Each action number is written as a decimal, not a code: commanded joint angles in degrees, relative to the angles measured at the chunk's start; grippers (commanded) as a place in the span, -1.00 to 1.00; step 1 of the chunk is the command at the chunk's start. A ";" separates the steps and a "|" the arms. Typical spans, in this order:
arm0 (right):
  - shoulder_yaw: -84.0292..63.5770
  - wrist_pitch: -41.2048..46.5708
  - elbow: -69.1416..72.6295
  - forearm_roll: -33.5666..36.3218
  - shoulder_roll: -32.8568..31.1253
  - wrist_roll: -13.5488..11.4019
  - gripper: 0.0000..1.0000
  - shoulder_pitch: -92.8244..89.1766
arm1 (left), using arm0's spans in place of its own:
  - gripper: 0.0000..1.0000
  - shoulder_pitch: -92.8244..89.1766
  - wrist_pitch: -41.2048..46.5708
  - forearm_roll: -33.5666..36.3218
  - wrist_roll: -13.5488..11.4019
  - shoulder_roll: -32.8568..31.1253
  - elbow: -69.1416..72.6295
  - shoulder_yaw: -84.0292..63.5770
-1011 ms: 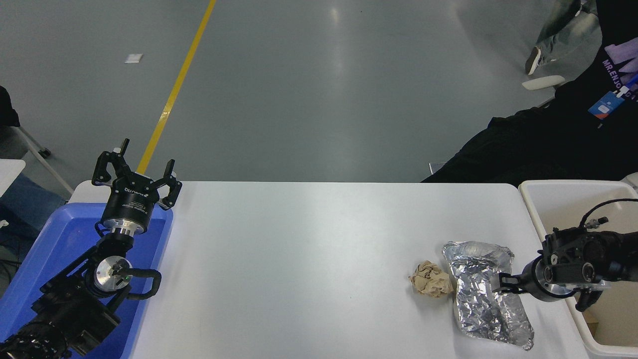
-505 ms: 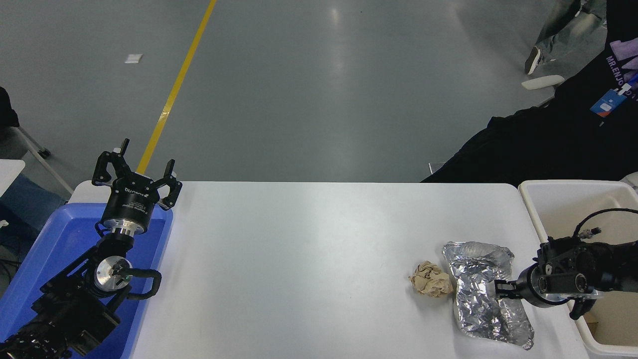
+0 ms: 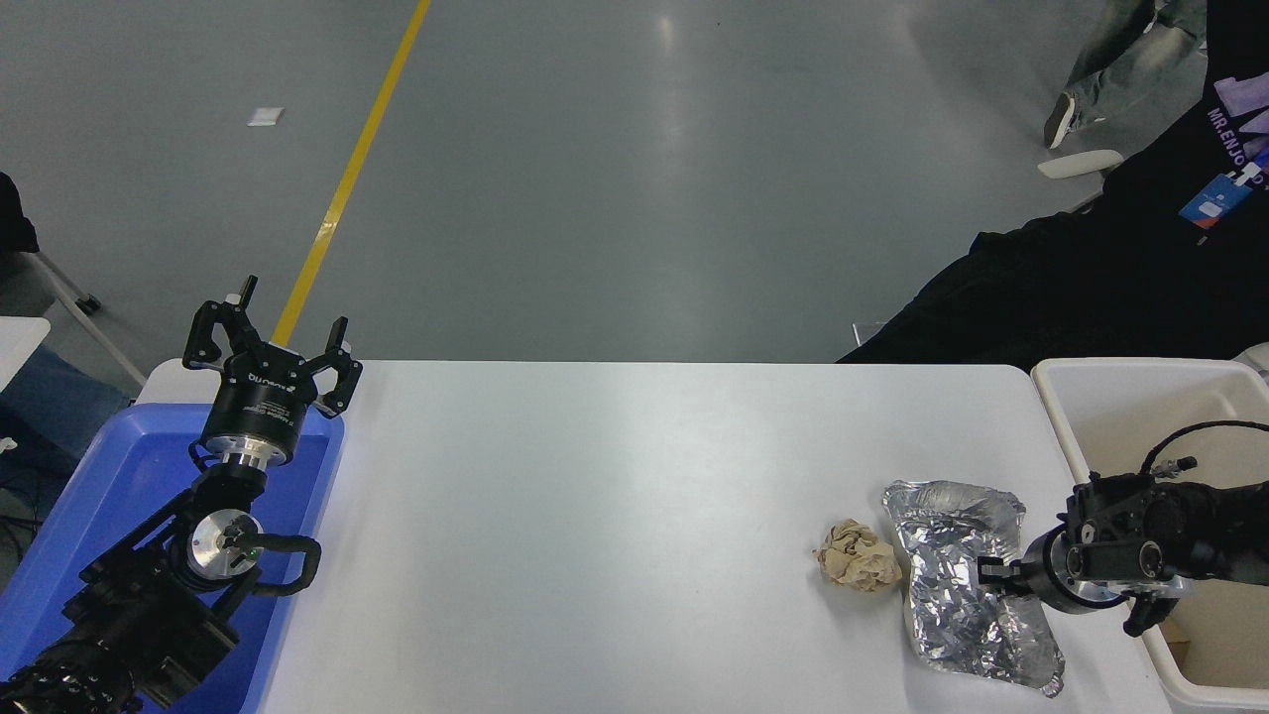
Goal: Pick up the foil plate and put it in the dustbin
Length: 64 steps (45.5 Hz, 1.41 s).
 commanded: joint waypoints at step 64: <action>-1.00 16.55 6.46 8.33 -5.85 0.35 -1.00 10.52 | 0.96 0.05 0.00 -0.04 0.09 0.00 0.00 0.00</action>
